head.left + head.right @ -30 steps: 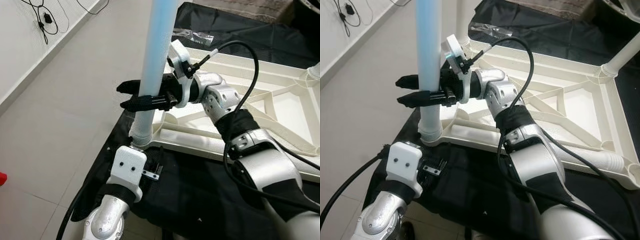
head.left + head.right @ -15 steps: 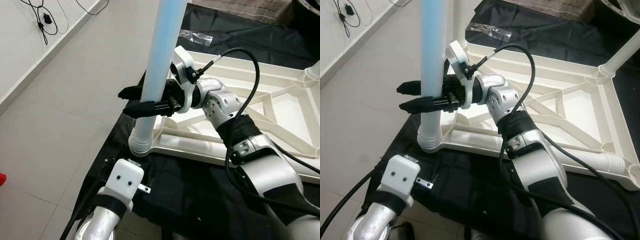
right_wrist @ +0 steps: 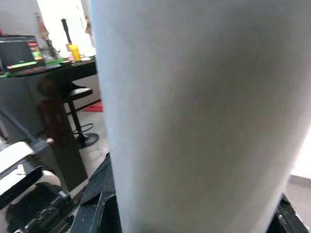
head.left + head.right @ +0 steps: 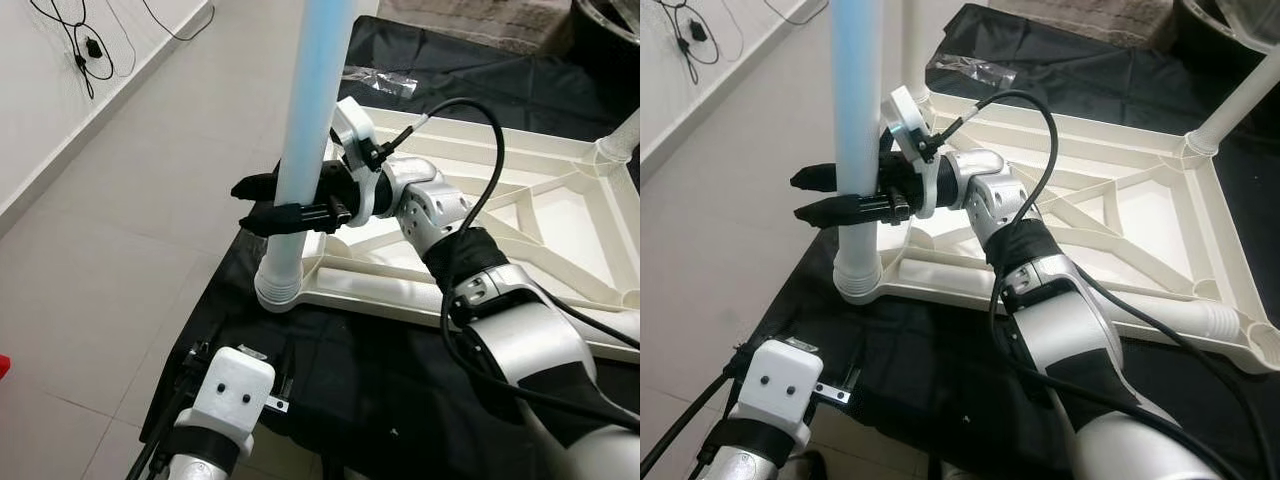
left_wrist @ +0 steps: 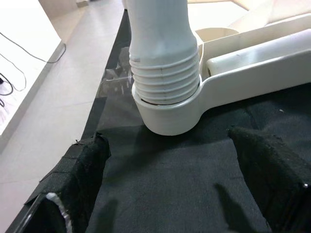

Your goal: Building children table

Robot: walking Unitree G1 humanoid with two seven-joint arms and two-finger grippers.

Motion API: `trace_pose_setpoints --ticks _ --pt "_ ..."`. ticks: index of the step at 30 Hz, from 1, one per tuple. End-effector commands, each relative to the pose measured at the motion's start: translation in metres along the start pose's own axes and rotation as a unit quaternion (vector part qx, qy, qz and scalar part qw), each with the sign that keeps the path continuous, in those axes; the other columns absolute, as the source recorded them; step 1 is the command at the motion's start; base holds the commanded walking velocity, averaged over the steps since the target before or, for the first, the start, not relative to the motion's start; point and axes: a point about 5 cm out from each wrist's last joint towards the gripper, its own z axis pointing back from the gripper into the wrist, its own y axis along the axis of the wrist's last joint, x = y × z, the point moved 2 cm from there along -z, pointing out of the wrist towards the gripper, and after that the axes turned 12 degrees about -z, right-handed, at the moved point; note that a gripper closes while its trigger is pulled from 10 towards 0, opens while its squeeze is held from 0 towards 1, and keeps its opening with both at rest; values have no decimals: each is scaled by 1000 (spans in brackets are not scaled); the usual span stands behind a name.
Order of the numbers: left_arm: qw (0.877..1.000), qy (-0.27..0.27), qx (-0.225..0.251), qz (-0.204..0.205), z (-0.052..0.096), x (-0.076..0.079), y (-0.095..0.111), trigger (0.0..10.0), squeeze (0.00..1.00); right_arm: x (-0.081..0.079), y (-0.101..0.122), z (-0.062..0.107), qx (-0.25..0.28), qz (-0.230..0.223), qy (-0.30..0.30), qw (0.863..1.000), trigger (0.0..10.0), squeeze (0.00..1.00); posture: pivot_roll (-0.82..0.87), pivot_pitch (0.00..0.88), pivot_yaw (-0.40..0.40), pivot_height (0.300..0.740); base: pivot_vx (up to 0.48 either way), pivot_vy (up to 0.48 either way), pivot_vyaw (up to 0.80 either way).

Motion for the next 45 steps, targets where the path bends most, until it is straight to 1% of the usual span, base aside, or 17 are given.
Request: trace_pose_setpoints --ticks 1,21,24,26,29,31,32,34,36,37,39,40,41,42,43,44,45 --pt "1000 -13 -2 -12 3 5 -1 10000 0 6 -49 3 -82 -64 -41 994 10000 0 103 321 -123 740 0 0 0" --pt "1000 -24 -4 -10 1 11 -3 10000 0 23 -49 20 -69 -12 -179 981 10000 0 100 317 -112 740 0 0 0" --pt "1000 -26 -5 -8 2 11 -3 10000 0 27 -51 27 -49 -16 -217 975 10000 0 98 320 -109 740 0 0 0" --pt "1000 -27 -7 -5 3 11 -4 10000 0 35 -55 37 -14 -26 -300 954 10000 0 98 322 -112 740 0 0 0" --pt "1000 -27 -7 -5 3 11 -4 10000 0 35 -55 37 -14 -26 -300 954 10000 0 98 322 -112 740 0 0 0" --pt "1000 -27 -8 -5 3 11 -4 10000 0 40 -55 40 -2 -29 -339 940 10000 0 98 322 -112 740 0 0 0" --pt "1000 -27 -7 -6 3 11 -4 10000 0 49 -53 46 11 -27 -409 912 10000 0 100 320 -112 740 0 0 0" --pt "1000 -27 -7 -6 3 11 -4 10000 0 49 -53 46 11 -27 -409 912 10000 0 100 320 -112 740 0 0 0" --pt "1000 -26 -6 -6 3 11 -3 10000 0 62 -49 61 41 -31 -534 844 10000 0 100 315 -114 740 0 0 0" --pt "1000 -26 -6 -6 3 11 -3 10000 0 62 -49 61 41 -31 -534 844 10000 0 100 315 -114 740 0 0 0" --pt "1000 -23 -6 -6 3 10 -3 10000 0 68 -51 79 72 -41 -638 766 10000 0 100 316 -113 740 0 0 0" --pt "1000 -23 -6 -6 3 10 -3 10000 0 68 -51 79 72 -41 -638 766 10000 0 100 316 -113 740 0 0 0" --pt "1000 -23 -6 -6 3 10 -3 10000 0 69 -53 84 80 -47 -665 741 10000 0 100 316 -113 740 0 0 0" --pt "1000 -23 -6 -6 3 10 -3 10000 0 69 -53 84 80 -47 -665 741 10000 0 100 316 -113 740 0 0 0" --pt "1000 -21 -6 -6 2 10 -3 10000 0 68 -54 88 94 -41 -696 711 10000 0 103 312 -116 740 0 0 0" --pt "1000 -21 -3 -5 2 10 -3 10000 0 67 -55 96 109 -32 -738 665 10000 0 106 310 -114 740 0 0 0" --pt "1000 -21 -3 -5 2 10 -3 10000 0 67 -55 96 109 -32 -738 665 10000 0 106 310 -114 740 0 0 0"
